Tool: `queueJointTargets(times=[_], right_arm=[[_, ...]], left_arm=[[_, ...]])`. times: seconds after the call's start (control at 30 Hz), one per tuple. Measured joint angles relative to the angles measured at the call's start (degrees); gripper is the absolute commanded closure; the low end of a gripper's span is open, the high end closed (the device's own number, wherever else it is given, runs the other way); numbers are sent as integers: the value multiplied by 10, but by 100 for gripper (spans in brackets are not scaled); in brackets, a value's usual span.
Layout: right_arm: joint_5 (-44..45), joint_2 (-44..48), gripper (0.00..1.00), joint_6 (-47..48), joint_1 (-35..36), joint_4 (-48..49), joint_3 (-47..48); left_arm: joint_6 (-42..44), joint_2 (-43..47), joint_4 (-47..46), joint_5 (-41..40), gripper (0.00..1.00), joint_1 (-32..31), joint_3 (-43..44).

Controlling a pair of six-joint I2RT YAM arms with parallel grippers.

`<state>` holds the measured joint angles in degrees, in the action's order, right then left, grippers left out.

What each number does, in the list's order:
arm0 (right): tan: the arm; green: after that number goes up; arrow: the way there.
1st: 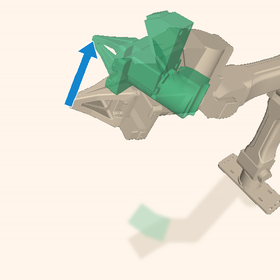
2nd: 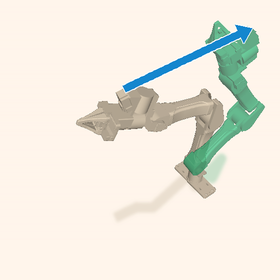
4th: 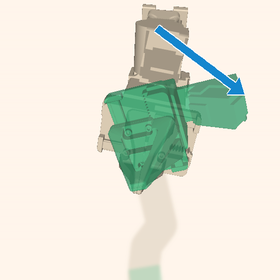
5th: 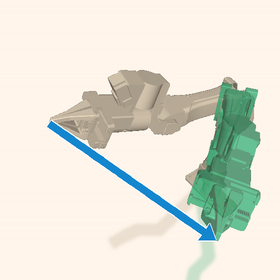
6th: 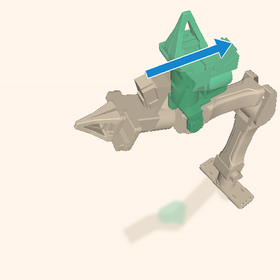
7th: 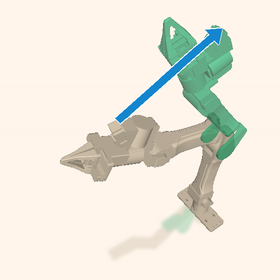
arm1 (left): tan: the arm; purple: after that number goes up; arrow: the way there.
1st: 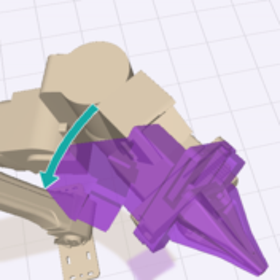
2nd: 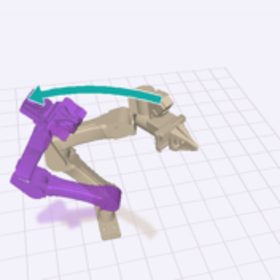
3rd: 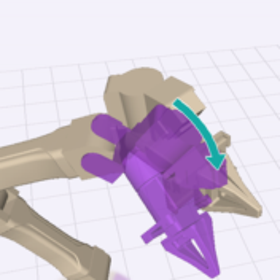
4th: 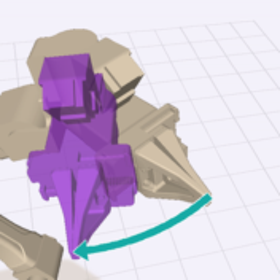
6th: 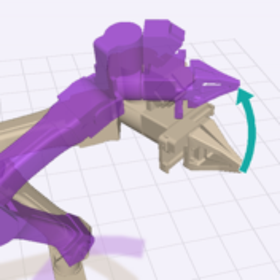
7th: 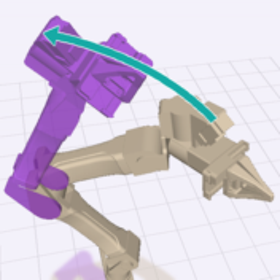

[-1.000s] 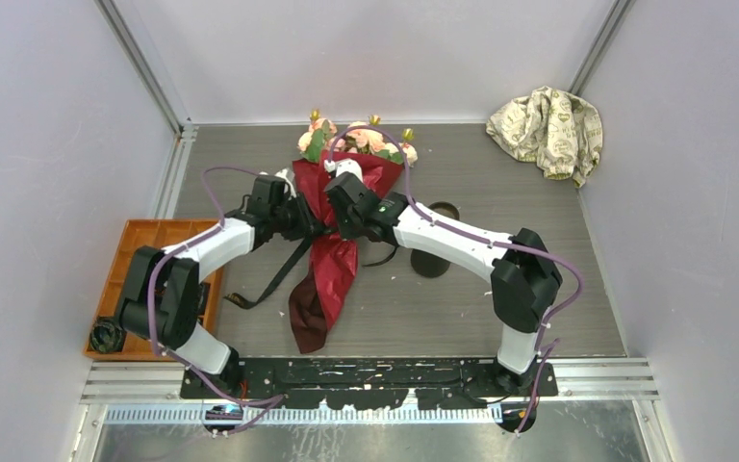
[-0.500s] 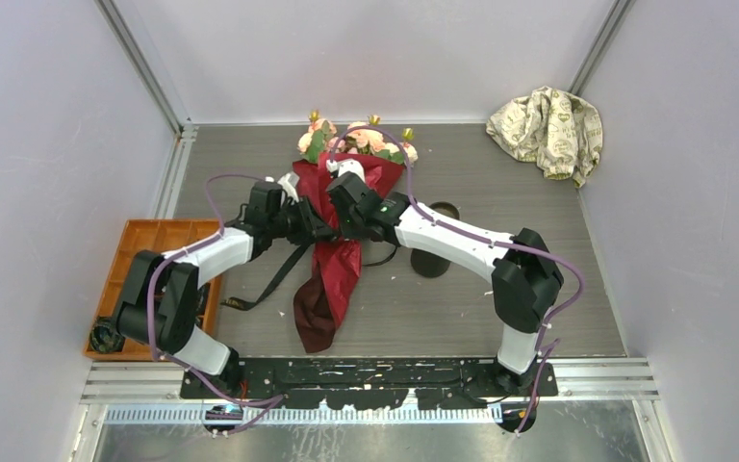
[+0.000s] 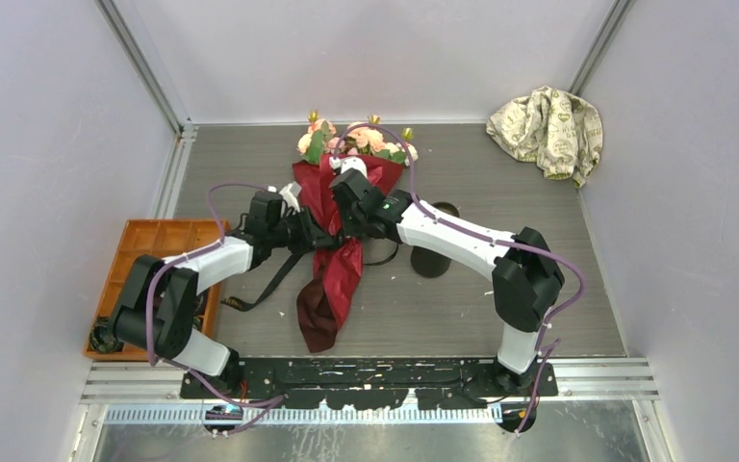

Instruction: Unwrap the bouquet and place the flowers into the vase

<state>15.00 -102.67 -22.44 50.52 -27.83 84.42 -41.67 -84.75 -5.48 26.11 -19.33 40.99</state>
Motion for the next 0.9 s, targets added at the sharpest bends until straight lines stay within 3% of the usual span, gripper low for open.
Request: queueJointTargets(times=[0.3,0.83,0.9], right_arm=[[-1,3,99,1,0,-8,15],[26,144,99,12,0,-26,15],[28,143,93,13,0,-26,11]], left_arm=[[-3,-61,-5,-11,77,-8,14],[-7,-105,4,-45,77,-8,37],[-8,-101,5,-44,76,-8,41]])
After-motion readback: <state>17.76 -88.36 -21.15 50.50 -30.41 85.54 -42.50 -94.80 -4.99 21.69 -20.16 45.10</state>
